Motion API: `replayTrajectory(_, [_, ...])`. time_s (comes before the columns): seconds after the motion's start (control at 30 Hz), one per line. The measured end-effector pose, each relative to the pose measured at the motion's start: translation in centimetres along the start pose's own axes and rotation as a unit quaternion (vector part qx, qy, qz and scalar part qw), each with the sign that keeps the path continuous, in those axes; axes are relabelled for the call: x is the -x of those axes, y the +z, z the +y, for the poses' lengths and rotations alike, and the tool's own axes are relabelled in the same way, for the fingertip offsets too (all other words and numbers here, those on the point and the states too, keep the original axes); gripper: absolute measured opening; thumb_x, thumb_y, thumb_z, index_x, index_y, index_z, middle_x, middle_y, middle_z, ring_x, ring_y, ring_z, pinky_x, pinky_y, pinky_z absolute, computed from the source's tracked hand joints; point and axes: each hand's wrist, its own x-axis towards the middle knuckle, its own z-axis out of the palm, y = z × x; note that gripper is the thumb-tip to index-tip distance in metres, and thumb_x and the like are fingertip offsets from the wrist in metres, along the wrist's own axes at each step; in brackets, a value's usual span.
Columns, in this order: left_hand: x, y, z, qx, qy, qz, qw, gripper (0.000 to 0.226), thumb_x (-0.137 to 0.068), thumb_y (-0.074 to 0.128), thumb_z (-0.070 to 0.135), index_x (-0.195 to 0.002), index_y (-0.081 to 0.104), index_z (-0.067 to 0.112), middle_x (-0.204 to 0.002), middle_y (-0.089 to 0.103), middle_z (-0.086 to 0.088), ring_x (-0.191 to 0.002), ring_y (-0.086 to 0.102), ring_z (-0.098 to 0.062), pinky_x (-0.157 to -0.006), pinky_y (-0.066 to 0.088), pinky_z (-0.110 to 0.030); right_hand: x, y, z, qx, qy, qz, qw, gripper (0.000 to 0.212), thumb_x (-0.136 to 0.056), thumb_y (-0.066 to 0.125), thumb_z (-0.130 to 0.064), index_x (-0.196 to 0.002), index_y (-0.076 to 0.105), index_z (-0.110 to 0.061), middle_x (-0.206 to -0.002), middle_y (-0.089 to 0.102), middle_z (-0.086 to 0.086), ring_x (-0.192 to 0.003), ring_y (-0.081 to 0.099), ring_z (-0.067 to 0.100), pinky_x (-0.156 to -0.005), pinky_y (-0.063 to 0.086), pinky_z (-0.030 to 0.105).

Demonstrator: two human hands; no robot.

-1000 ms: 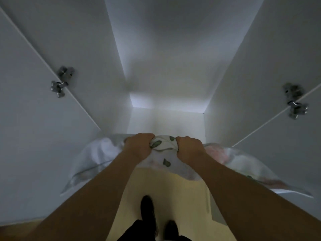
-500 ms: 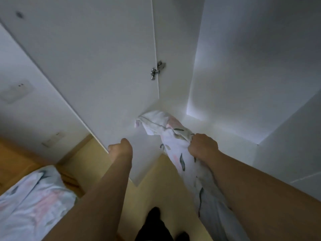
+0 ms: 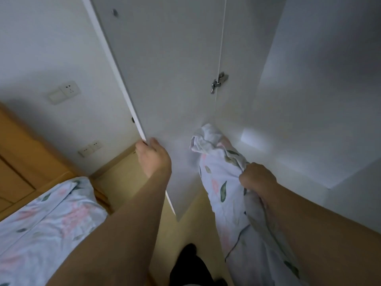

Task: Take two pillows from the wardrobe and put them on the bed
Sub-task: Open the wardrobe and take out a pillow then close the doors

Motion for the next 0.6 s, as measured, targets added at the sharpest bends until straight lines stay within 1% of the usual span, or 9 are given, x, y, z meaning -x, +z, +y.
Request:
replayTrajectory(0.07, [3.8,-0.1,-0.7,-0.005,0.097,0.006,0.995,0.028,-0.098,0.041,0.033,-0.084,0.040,0.009,-0.083,0.047,-0.010,-0.076,0.047,-0.030,-0.069,0.040,-0.042,0.4,-0.3,1.3,-0.011,0.016,-0.006,1.000,0.012,-0.083,0.049,-0.017,-0.072,0.051,-0.014,-0.069,0.051,-0.002,-0.059,0.050,0.014,-0.054,0.037,0.021])
replayTrajectory(0.13, [7.1,0.2,-1.4,-0.007,0.179,-0.055,0.982,0.030,-0.097,0.044,0.034,-0.078,0.037,0.012,-0.077,0.044,-0.009,-0.069,0.046,-0.028,-0.064,0.043,-0.047,0.8,-0.8,2.8,-0.033,0.040,-0.013,0.999,0.009,-0.084,0.050,-0.016,-0.076,0.053,-0.011,-0.078,0.056,0.000,-0.074,0.058,0.021,-0.065,0.042,0.024])
replayTrajectory(0.2, [10.1,1.7,-1.4,-0.009,0.246,-0.141,0.959,0.030,-0.095,0.049,0.036,-0.078,0.037,0.014,-0.078,0.045,-0.009,-0.068,0.048,-0.027,-0.062,0.047,-0.051,1.4,-1.8,4.7,-0.060,0.081,-0.012,0.995,0.011,-0.086,0.053,-0.018,-0.090,0.059,-0.009,-0.090,0.059,0.006,-0.093,0.062,0.026,-0.072,0.043,0.026])
replayTrajectory(0.3, [13.3,4.6,0.7,0.018,0.341,-0.232,0.911,0.027,-0.089,0.063,0.031,-0.099,0.042,0.017,-0.098,0.050,-0.008,-0.083,0.054,-0.023,-0.065,0.055,-0.043,1.8,-3.2,7.8,-0.093,0.118,-0.004,0.989,0.025,-0.087,0.053,-0.017,-0.108,0.062,-0.005,-0.112,0.063,0.012,-0.103,0.061,0.027,-0.082,0.046,0.028])
replayTrajectory(0.4, [16.3,8.6,3.9,0.028,0.451,-0.281,0.847,0.055,-0.084,0.069,0.017,-0.127,0.035,0.012,-0.129,0.044,-0.017,-0.115,0.049,-0.030,-0.087,0.053,-0.038,2.5,-5.0,11.0,-0.120,0.154,0.012,0.981,0.029,-0.088,0.051,-0.015,-0.112,0.060,-0.003,-0.120,0.061,0.014,-0.107,0.060,0.027,-0.089,0.048,0.030])
replayTrajectory(0.47, [17.9,11.1,5.8,-0.005,0.514,-0.302,0.803,0.069,-0.086,0.064,0.011,-0.142,0.024,0.006,-0.146,0.032,-0.022,-0.136,0.033,-0.035,-0.107,0.040,-0.043,3.0,-6.1,13.1,-0.132,0.184,0.028,0.974,0.031,-0.088,0.050,-0.015,-0.116,0.058,-0.003,-0.123,0.059,0.014,-0.110,0.059,0.028,-0.091,0.047,0.030])
replayTrajectory(0.5, [18.6,12.4,6.6,-0.035,0.541,-0.318,0.778,0.076,-0.087,0.061,0.008,-0.148,0.015,0.004,-0.153,0.023,-0.023,-0.143,0.021,-0.035,-0.112,0.033,-0.048,3.1,-6.6,14.1,-0.136,0.199,0.039,0.970,0.032,-0.089,0.050,-0.016,-0.117,0.057,-0.003,-0.124,0.058,0.014,-0.112,0.058,0.028,-0.092,0.046,0.030])
replayTrajectory(0.57, [19.9,14.9,8.1,-0.114,0.556,-0.364,0.738,0.088,-0.087,0.050,0.013,-0.148,-0.012,0.006,-0.158,-0.009,-0.017,-0.146,-0.010,-0.032,-0.115,0.019,-0.056,3.2,-7.5,15.8,-0.148,0.226,0.056,0.961,0.033,-0.090,0.049,-0.017,-0.119,0.056,-0.004,-0.126,0.057,0.015,-0.114,0.057,0.029,-0.094,0.046,0.032])
replayTrajectory(0.6, [20.5,16.1,8.9,-0.150,0.546,-0.389,0.727,0.091,-0.087,0.044,0.020,-0.144,-0.026,0.010,-0.155,-0.027,-0.012,-0.143,-0.024,-0.030,-0.116,0.012,-0.057,3.0,-7.9,16.5,-0.154,0.238,0.061,0.957,0.033,-0.090,0.048,-0.017,-0.119,0.056,-0.004,-0.126,0.058,0.015,-0.113,0.057,0.029,-0.094,0.046,0.032])
